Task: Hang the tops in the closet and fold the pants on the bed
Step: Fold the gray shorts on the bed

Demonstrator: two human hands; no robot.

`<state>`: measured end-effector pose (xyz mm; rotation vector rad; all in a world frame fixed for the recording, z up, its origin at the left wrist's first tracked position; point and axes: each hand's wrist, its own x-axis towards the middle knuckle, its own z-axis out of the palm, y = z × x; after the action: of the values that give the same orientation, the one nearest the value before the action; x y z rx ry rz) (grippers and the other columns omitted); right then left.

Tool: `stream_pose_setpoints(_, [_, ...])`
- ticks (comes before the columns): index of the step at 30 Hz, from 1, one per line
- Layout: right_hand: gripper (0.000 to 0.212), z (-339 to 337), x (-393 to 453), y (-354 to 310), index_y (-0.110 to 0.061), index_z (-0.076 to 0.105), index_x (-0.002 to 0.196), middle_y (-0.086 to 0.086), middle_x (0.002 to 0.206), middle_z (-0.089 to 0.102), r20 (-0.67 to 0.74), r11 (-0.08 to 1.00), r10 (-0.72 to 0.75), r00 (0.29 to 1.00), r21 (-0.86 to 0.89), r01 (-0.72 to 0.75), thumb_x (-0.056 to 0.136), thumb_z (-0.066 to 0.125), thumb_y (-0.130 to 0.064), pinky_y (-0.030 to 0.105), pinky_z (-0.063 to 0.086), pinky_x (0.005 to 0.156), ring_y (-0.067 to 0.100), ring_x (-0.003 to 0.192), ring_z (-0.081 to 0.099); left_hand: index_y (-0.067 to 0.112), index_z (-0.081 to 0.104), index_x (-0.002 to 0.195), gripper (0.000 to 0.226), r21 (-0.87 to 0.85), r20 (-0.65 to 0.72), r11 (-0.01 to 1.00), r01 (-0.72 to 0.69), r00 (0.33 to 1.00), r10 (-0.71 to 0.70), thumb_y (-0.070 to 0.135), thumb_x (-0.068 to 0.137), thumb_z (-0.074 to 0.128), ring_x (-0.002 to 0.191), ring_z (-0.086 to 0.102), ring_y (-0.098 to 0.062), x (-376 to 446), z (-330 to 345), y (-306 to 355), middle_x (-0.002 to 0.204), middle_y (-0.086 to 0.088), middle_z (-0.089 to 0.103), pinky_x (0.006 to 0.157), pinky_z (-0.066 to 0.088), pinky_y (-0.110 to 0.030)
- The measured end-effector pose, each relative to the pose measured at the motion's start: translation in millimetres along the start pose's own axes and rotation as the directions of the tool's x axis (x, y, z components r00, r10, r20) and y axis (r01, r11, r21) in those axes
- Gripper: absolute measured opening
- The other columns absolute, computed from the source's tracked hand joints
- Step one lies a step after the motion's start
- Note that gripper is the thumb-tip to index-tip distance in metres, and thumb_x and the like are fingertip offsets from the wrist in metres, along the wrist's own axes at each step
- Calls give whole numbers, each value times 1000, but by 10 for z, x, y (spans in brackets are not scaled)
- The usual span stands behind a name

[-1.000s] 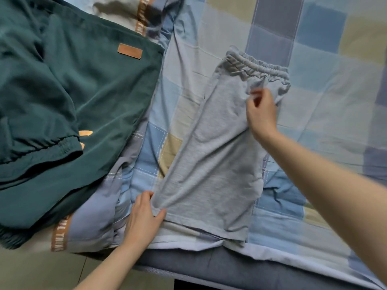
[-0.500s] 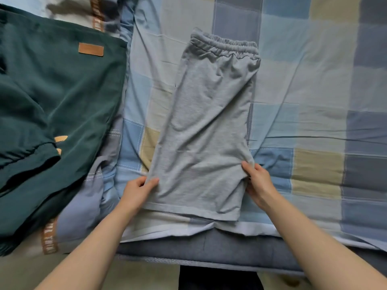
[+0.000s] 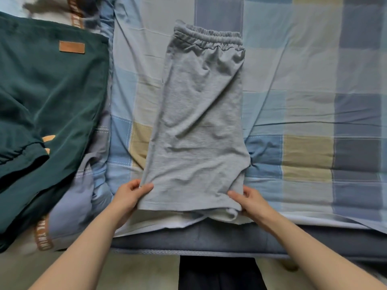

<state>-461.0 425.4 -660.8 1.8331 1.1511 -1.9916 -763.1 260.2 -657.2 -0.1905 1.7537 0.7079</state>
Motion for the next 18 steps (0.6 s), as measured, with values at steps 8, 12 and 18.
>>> stream_pose_setpoints(8, [27,-154,-215,278,-15,57,99,10,104,69,15,480,155,988,-875,-62,91,54,-40,29,49,73,27,92,68,8,48,108,32,847,-177,530,36,960,216,15,84,67,98,57,-35,-189,134,-149,103,-14,54,85,45,-42])
stream_pose_setpoints(12, [30,-337,-2,-121,-9,57,113,19,121,61,-254,509,-8,967,-833,-215,93,46,-29,34,44,83,34,110,58,13,45,132,58,949,-37,277,-149,822,569,7,77,63,105,47,-35,-397,681,-14,118,-14,45,86,41,-45])
stream_pose_setpoints(18, [14,-421,333,-600,-10,62,86,17,90,65,-226,975,-48,973,-222,-3,87,61,-23,39,50,72,25,80,59,15,47,133,50,676,504,353,-647,755,419,11,84,53,122,45,-25,-432,1844,153,132,-5,47,99,40,-41])
